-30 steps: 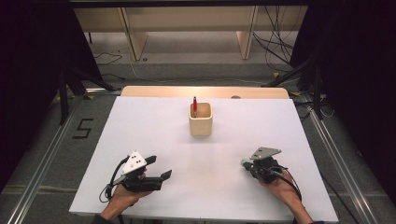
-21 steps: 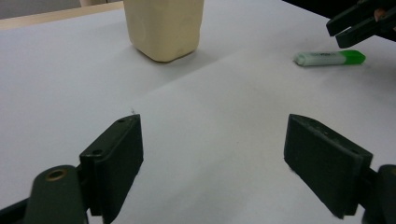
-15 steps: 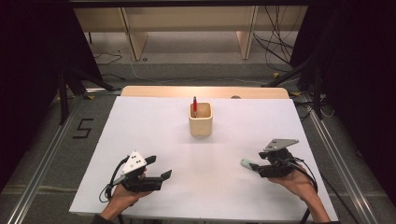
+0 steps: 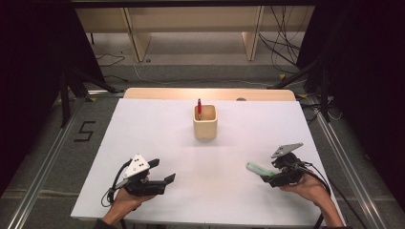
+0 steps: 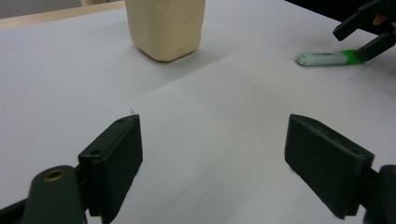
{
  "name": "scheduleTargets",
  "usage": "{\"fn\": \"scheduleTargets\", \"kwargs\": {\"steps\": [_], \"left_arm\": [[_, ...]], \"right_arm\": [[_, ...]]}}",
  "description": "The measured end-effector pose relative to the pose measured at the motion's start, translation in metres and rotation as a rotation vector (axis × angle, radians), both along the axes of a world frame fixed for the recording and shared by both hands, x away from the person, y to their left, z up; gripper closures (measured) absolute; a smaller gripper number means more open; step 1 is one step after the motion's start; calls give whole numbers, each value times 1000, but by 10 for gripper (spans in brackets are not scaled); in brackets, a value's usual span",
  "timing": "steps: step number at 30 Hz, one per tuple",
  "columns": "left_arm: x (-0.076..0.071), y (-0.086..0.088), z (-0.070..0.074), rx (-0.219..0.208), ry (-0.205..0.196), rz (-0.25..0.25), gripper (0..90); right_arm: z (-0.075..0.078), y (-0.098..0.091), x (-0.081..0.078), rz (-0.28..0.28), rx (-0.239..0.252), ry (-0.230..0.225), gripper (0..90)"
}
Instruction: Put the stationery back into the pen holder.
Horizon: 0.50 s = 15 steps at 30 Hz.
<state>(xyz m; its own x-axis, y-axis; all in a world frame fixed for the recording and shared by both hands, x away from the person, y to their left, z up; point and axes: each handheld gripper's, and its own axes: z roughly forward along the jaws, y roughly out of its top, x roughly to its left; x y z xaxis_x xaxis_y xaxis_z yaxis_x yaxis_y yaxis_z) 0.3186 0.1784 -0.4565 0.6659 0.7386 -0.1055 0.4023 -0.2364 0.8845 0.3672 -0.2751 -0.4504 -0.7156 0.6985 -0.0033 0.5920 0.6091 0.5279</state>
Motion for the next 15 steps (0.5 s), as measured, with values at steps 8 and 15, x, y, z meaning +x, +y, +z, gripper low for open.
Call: {"fn": "scheduleTargets", "kwargs": {"steps": [8,15], "left_arm": [[0,0,0,1,0,0,187],[0,0,0,4,2,-1,187]], "right_arm": [[-6,-1,3,23,-70,47,336],[-8,0,8,43,-105,82,484]]}}
